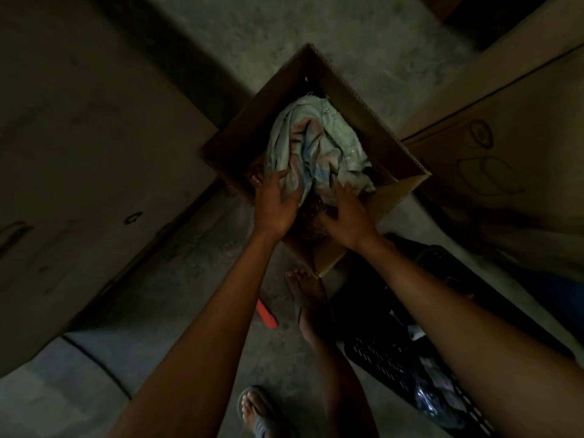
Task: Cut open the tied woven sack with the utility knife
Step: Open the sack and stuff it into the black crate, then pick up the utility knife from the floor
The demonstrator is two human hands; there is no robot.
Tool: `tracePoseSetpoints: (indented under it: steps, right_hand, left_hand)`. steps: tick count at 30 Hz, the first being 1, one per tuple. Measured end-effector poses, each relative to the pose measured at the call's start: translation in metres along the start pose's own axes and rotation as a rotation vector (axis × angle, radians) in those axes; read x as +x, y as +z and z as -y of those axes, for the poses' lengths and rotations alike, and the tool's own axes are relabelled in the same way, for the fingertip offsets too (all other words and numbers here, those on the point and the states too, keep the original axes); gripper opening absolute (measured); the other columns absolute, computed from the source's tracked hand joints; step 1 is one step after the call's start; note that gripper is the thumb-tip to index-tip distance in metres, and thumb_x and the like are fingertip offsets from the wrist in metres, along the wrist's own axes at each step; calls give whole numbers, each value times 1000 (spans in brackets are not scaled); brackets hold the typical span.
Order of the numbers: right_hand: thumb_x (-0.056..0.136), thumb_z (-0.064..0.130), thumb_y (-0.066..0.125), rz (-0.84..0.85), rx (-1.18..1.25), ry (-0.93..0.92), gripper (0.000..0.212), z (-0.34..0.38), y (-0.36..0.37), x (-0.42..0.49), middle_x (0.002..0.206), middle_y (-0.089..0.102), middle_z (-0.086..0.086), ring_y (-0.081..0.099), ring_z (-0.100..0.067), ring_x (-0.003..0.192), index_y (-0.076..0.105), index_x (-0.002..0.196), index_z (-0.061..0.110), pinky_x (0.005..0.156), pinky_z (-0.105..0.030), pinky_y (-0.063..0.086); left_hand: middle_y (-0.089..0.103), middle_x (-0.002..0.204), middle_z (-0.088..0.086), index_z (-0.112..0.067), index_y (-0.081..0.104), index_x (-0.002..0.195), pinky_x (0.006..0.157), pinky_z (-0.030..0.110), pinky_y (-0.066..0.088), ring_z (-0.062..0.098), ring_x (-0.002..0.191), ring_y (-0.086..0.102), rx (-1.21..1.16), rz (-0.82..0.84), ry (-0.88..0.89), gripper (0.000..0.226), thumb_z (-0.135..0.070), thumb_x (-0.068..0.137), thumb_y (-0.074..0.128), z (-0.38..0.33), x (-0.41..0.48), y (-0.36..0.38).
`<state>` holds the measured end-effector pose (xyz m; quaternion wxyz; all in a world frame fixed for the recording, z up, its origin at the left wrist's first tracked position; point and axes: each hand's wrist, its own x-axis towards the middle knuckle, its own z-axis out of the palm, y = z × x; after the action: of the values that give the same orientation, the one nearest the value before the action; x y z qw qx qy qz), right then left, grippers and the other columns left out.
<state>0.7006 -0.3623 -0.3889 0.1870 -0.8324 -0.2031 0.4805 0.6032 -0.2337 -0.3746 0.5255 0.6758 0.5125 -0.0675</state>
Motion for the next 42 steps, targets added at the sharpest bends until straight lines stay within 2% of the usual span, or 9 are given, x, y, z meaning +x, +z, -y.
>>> tracePoseSetpoints:
  steps: [4, 7, 10, 16, 19, 21, 28, 36, 42]
  right_hand:
    - [99, 26, 59, -70, -82, -177, 77, 18, 16, -65, 169, 15, -10, 15, -26, 156, 17, 161, 12, 125, -44, 21]
    - [97, 29, 59, -62, -202, -173, 75, 30, 38, -123, 168, 16, -13, 17, -29, 155, 21, 160, 12, 123, -45, 24]
    - [94, 28, 62, -40, -336, -199, 77, 30, 76, -184, 167, 21, -16, 23, -30, 153, 25, 159, 12, 120, -44, 29]
    - [90, 25, 59, 65, -538, -229, 68, -9, 198, -278, 158, 38, -19, 34, -33, 148, 38, 152, 8, 118, -45, 32]
    - [87, 29, 60, 85, -590, -201, 70, -42, 266, -303, 150, 46, -22, 43, -40, 140, 39, 149, 5, 115, -50, 35]
    - [90, 33, 54, 112, -616, -157, 73, -65, 311, -308, 159, 38, -18, 38, -36, 145, 31, 155, 9, 116, -49, 34]
    - [102, 28, 45, 69, -645, -207, 69, -154, 439, -213, 168, 9, -21, 9, -31, 157, 16, 158, -1, 126, -33, 9]
    - [104, 34, 39, -195, -683, -219, 75, -203, 490, -48, 168, 2, -23, 2, -33, 157, 4, 158, -4, 127, -38, 13]
    - [106, 49, 26, -299, -742, -247, 73, -222, 507, -17, 169, 7, -17, 7, -27, 157, 8, 160, 2, 124, -36, 20]
  left_hand:
    - [36, 160, 25, -2, 54, 141, 120, 35, 25, 34, 153, 25, 98, -104, 138, 49, -9, 93, 66, 19, -67, -29]
    - [36, 159, 27, 0, 55, 138, 121, 34, 24, 34, 153, 25, 137, -141, 154, 49, -9, 92, 68, 49, -127, -59]
    - [38, 159, 23, -4, 56, 138, 120, 31, 24, 32, 154, 26, 131, -134, 70, 49, -11, 91, 68, 96, -193, -86]
    - [51, 149, 15, -10, 55, 139, 117, 42, 35, 31, 142, 42, 106, -192, -147, 47, -19, 94, 66, 234, -333, -112]
    - [46, 155, 14, -13, 51, 142, 118, 42, 35, 30, 145, 39, 149, -158, -261, 52, -22, 93, 65, 306, -383, -99]
    - [37, 161, 17, -11, 48, 146, 122, 42, 29, 32, 149, 33, 181, -114, -307, 56, -20, 93, 66, 355, -397, -82]
    - [17, 169, 18, -10, 33, 157, 126, 37, 15, 31, 157, 13, 244, -102, -325, 75, -21, 91, 68, 513, -327, 6]
    - [-10, 171, 14, -21, 3, 164, 128, 49, 1, 29, 158, -13, 362, -221, -226, 80, -38, 101, 48, 601, -165, 88]
    - [-26, 166, 18, -25, -14, 161, 122, 55, -15, 33, 154, -25, 443, -278, -203, 71, -50, 106, 23, 629, -140, 124]
